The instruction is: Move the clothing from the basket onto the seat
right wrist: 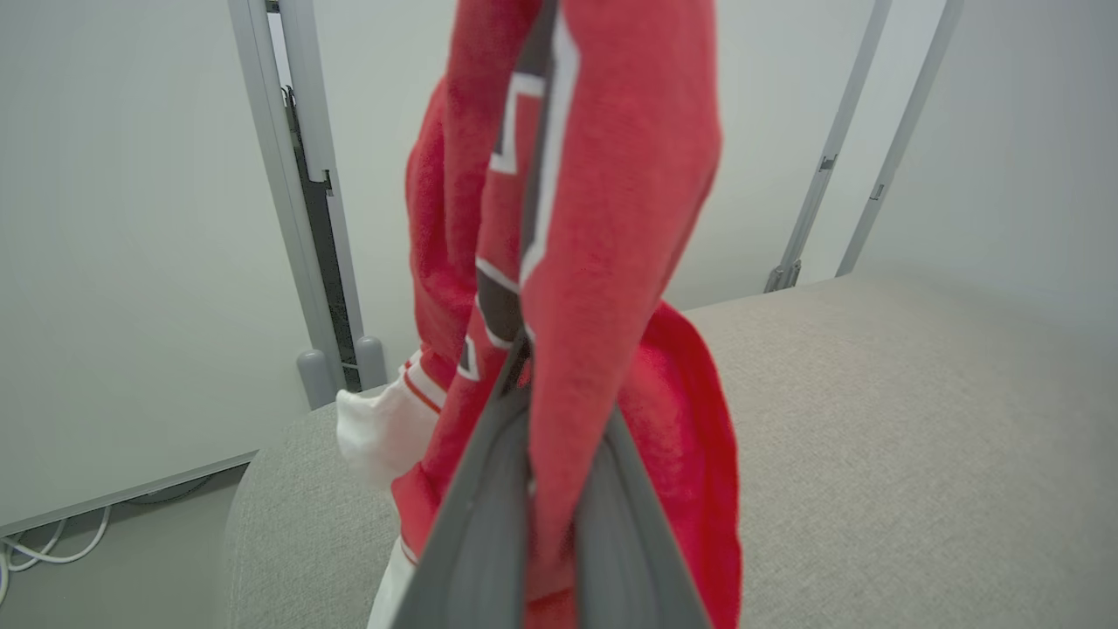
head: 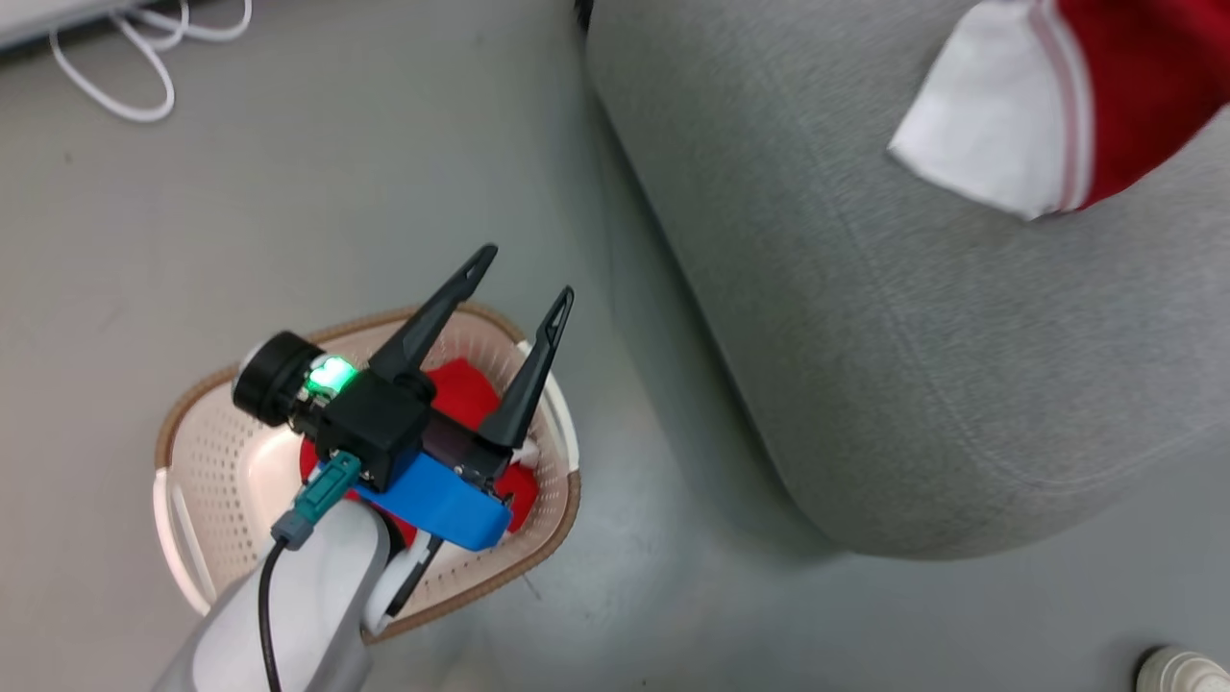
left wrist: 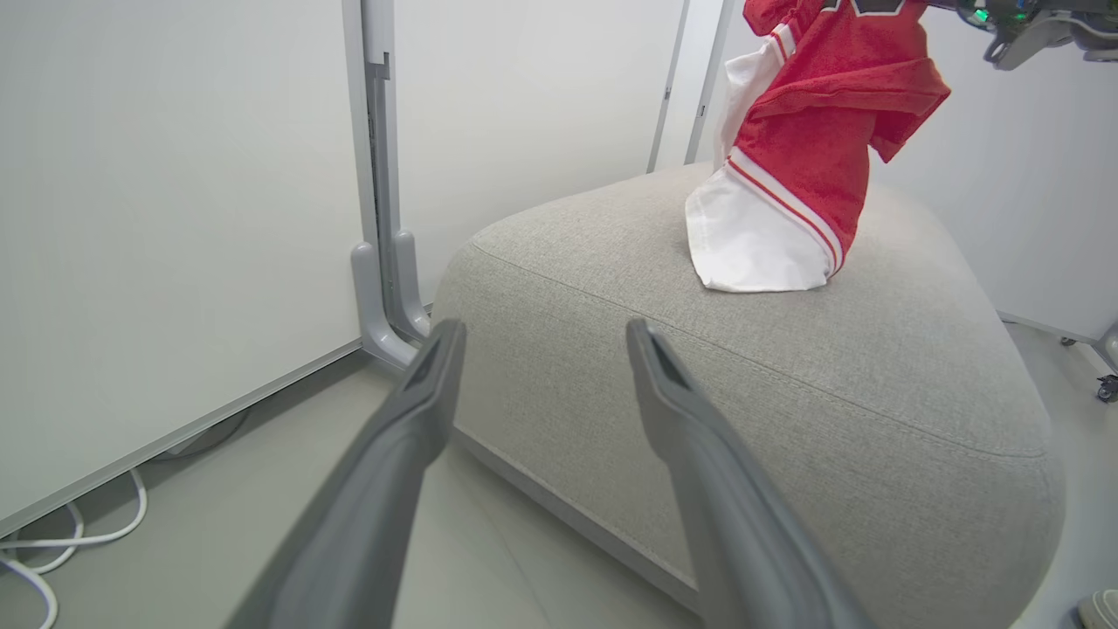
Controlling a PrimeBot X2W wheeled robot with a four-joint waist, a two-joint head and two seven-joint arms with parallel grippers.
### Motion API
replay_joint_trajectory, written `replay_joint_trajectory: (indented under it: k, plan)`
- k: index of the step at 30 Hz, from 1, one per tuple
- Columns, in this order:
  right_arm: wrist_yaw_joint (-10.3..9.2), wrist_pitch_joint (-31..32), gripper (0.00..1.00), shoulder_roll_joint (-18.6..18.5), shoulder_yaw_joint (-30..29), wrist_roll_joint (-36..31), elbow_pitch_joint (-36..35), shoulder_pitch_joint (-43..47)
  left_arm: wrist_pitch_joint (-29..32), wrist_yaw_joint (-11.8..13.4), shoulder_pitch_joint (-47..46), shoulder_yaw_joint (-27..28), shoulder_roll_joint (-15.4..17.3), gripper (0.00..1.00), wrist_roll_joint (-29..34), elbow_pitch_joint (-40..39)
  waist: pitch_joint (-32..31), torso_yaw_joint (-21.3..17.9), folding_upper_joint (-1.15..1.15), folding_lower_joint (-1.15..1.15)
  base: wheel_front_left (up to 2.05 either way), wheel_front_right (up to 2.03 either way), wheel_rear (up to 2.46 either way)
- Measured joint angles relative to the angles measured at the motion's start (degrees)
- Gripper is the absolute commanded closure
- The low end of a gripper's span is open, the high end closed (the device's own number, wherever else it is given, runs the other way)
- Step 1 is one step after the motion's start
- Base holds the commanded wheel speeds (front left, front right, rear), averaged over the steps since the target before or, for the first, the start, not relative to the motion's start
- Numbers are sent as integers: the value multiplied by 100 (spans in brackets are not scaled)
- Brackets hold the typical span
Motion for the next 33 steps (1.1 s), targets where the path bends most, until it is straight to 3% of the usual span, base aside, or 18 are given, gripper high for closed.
replay_joint_trajectory:
  k: [4, 10, 23, 26, 27, 28, 29, 33]
  plan:
    - [0, -163, 100, -270, -658, -74, 110, -140, 0, 0, -230, 10, 101, 0, 107, -205, 522, 209, 0, 0, 0, 0, 0]
    - [1, -285, 100, -181, -1187, 16, 593, -133, 1, 0, -420, 3, 268, 0, 203, -400, 1165, 501, 0, 0, 0, 0, 0]
    - [0, -533, 100, 7, -1298, 175, 1365, -136, 0, -1, -491, 119, 311, 0, 260, -480, 1540, 860, 0, 0, 0, 0, 0]
    - [0, -555, 63, -3, -1236, 197, 1425, -171, 0, 0, -491, 114, 286, 0, 257, -446, 1501, 853, 0, 0, 0, 0, 0]
    - [0, -558, 45, -10, -1206, 204, 1437, -192, 1, 0, -491, 112, 279, 0, 254, -430, 1489, 850, 0, 0, 0, 0, 0]
    - [0, -565, 7, -22, -1167, 207, 1441, -203, 0, 0, -491, 111, 266, 0, 248, -419, 1476, 847, 0, 0, 0, 0, 0]
    - [1, -578, 0, -34, -1133, 208, 1450, -209, 1, 0, -491, 108, 257, 0, 245, -410, 1461, 845, 0, 0, 0, 0, 0]
    - [0, -599, 0, -102, -1018, 208, 1512, -227, 1, -1, -491, 88, 200, 0, 222, -354, 1375, 847, 0, 0, 0, 0, 0]
